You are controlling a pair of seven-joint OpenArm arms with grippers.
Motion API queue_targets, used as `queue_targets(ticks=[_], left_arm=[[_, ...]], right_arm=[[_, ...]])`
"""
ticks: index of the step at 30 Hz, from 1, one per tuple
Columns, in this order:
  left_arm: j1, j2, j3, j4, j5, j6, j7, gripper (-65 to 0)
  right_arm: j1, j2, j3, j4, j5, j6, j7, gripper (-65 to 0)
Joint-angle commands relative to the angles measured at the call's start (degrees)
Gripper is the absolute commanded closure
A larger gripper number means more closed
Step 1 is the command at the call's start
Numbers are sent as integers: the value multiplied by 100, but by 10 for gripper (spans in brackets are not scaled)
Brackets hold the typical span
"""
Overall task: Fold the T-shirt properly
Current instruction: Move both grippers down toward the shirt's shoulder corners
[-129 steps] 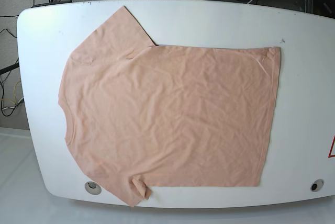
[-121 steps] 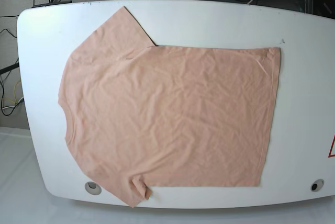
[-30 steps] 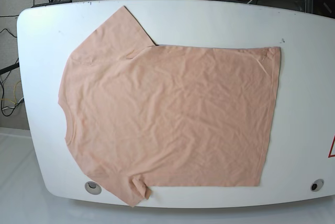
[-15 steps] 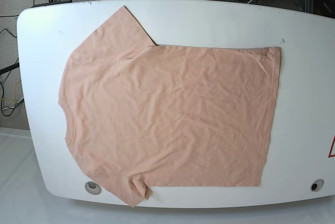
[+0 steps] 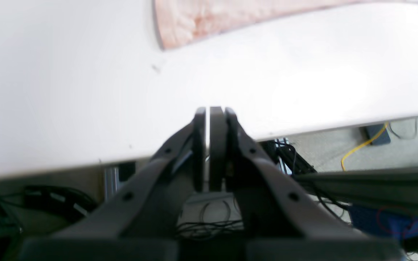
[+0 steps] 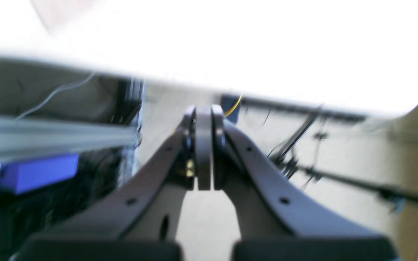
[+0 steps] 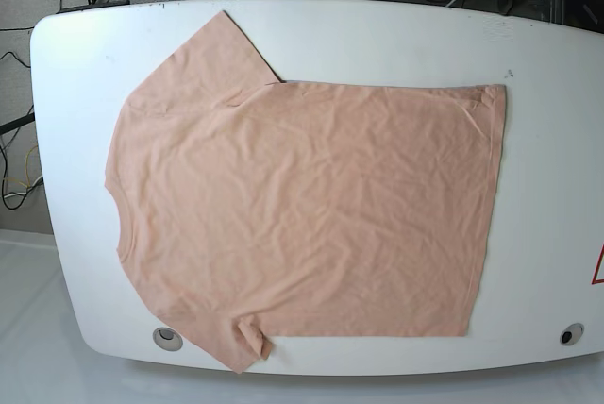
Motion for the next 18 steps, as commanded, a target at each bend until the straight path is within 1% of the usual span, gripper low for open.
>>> queue_targets(ticks=[1, 6, 8, 10, 14, 18], left_arm=[[-12, -42, -158, 191, -33, 2, -70, 0], [-199, -51, -383, 278, 10, -104, 224, 0], [-285, -56, -468, 292, 12, -126, 303, 0], [-463, -67, -617, 317, -40, -147, 501, 0], [-657, -116, -693, 339, -40, -181, 632, 0], [-787, -162, -674, 390, -38, -191, 611, 0]], right_arm=[[26, 56, 165, 227, 98, -29, 111, 0], [298, 139, 365, 273, 203, -21, -152, 0], [422, 203, 422, 255, 223, -18, -286, 0], [475, 295, 369, 328, 167, -14, -387, 0], [655, 394, 410, 341, 173, -4, -563, -1], [821, 414, 444, 365, 199, -4, -719, -19]])
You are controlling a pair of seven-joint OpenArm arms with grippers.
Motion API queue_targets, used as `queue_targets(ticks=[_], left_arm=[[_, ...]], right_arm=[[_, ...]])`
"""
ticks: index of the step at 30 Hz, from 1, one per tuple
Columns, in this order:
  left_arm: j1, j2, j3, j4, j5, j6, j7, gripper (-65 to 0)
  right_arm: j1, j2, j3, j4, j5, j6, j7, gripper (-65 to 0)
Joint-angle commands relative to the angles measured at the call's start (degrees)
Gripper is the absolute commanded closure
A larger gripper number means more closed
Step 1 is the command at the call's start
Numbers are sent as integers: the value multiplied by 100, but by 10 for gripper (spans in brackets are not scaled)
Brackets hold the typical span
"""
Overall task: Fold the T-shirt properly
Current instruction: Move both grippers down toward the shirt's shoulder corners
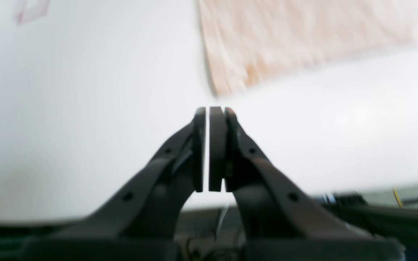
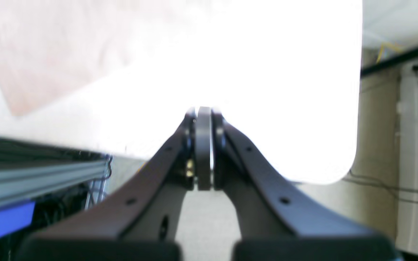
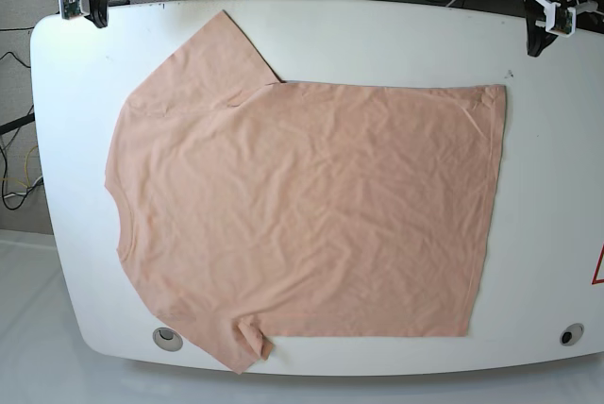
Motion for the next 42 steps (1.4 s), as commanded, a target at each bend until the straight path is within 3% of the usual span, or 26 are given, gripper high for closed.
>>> queue_targets(ticks=[1, 6, 10, 12, 20, 22, 28, 32, 38, 42], left_arm=[[125, -29, 52, 226, -37, 12, -213, 0], [261, 18, 137, 466, -87, 48, -670, -5], [266, 12, 125, 621, -188, 33, -965, -60], [188, 24, 76, 743, -321, 2, -1083, -59], [-14, 34, 72, 870, -524, -55, -665, 0], [-266, 102, 2, 705, -430, -223, -333, 0], [-572, 187, -26, 646, -415, -507, 256, 0], [-652, 202, -44, 612, -484, -501, 452, 0], [-770, 162, -37, 582, -660, -372, 425, -110], [-840, 167, -46, 532, -672, -291, 403, -149]], right_arm=[[29, 56, 120, 195, 67, -8, -108, -39], [175, 19, 226, 364, 141, -26, -279, -97], [273, -24, 372, 432, 250, -19, -389, -96], [531, -78, 674, 411, 685, 21, -635, -89], [998, -202, 1142, 576, 1249, 359, -1013, -64], [1350, -264, 1349, 550, 1306, 607, -1035, -69], [1635, -263, 1396, 547, 1260, 696, -1179, -72], [1781, -252, 1349, 462, 1359, 698, -1500, -77], [1949, -201, 1150, 199, 1670, 903, -2133, -89], [2062, -203, 1085, -48, 1780, 1026, -2288, -90]])
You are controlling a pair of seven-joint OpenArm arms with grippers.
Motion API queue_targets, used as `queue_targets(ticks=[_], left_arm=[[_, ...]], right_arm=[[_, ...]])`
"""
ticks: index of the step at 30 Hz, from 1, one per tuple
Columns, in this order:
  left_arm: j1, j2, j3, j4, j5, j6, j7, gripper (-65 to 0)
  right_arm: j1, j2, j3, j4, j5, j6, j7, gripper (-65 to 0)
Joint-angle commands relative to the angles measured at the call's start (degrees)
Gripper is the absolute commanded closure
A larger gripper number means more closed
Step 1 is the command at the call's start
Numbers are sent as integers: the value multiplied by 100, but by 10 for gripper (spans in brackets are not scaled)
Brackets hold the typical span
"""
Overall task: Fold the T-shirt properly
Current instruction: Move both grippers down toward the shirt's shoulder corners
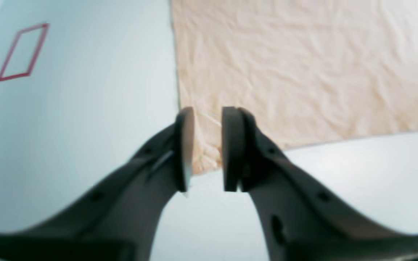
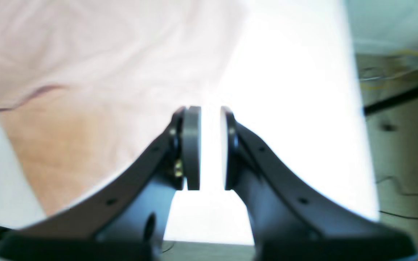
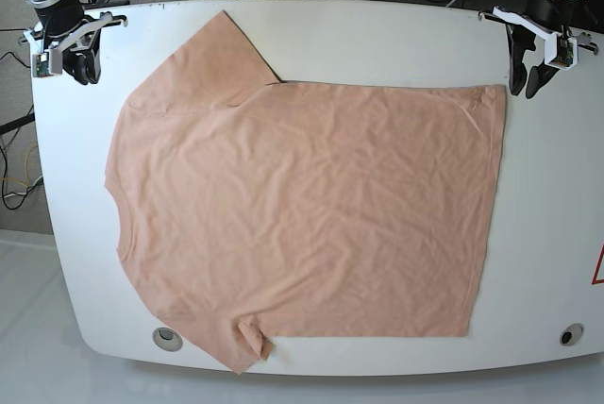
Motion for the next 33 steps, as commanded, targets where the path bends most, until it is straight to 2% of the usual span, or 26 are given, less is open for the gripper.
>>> queue_targets(ticks=[1, 4, 10, 12, 20, 22, 33], left_arm=[[-55, -17, -40, 28, -27, 80, -105, -162], [-201, 22, -20, -32, 5, 125, -91, -172], [-410, 28, 24, -193, -110, 125, -129, -143], [-624, -8, 20, -404, -373, 128, -72, -105], [-633, -53, 18, -347, -547, 88, 66, -75], [-562, -66, -2, -291, -545, 72, 185, -74], [-538, -16, -27, -327, -486, 26, 269, -124]], right_arm=[[89, 89, -30, -185, 71, 149, 28, -89], [201, 89, -153, -468, 11, 409, 16, -88], [312, 76, -212, -809, 11, 677, 71, -88], [506, 43, -103, -1222, 200, 762, 27, -84], [521, 106, 100, -1256, 584, 741, -239, -86], [440, 205, 336, -1162, 644, 778, -467, -87], [559, 246, 374, -1545, 567, 767, -542, -101]])
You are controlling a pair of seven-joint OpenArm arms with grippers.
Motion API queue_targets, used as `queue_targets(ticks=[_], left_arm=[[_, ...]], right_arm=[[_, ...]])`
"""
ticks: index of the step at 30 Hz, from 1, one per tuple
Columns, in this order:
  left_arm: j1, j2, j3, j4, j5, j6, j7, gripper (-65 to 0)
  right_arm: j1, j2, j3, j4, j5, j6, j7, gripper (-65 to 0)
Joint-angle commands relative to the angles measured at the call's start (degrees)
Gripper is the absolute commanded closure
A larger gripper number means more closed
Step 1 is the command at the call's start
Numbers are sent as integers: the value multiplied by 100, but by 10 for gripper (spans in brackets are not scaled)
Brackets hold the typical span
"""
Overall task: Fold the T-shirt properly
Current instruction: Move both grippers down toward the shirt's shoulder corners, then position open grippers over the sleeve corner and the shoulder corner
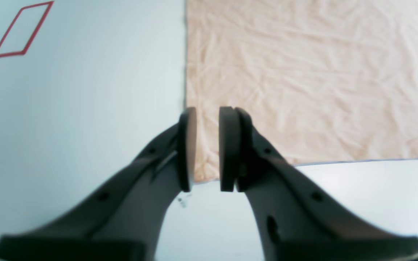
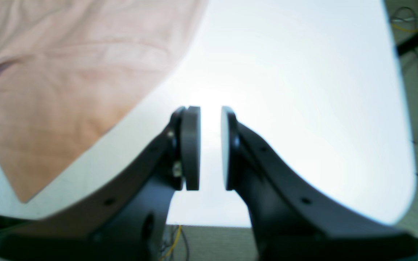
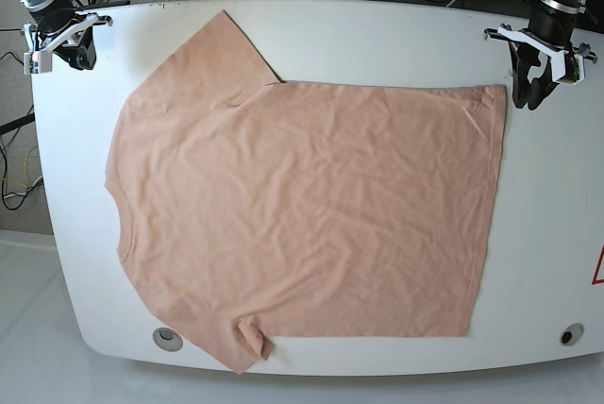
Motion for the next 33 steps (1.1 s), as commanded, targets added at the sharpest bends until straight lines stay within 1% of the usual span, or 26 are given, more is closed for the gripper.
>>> queue_targets(ticks=[1, 9, 11, 15, 23, 27, 33], left_arm=[[30, 7, -22, 52, -20, -7, -101, -124], [-29, 72, -16, 34, 4, -6, -46, -155], [-159, 129, -1, -58, 14, 22, -88, -188], [-216, 140, 6, -77, -7, 37, -89, -207], [-247, 114, 99, -64, 12, 31, -66, -212], [-244, 108, 85, -62, 56, 33, -51, -205], [-223, 109, 25, -32, -8, 60, 2, -192]], right_arm=[[46, 29, 40, -106, -33, 34, 78, -97], [90, 6, -34, -248, -100, 64, 180, -97], [65, -16, -4, -92, -151, 84, 226, -87], [53, -35, -13, -37, -179, 101, 262, -82], [114, -32, -162, 84, -161, 75, 181, -81], [156, -26, -285, 78, -175, 84, 129, -101], [217, -38, -523, -7, -218, 61, 66, -184]])
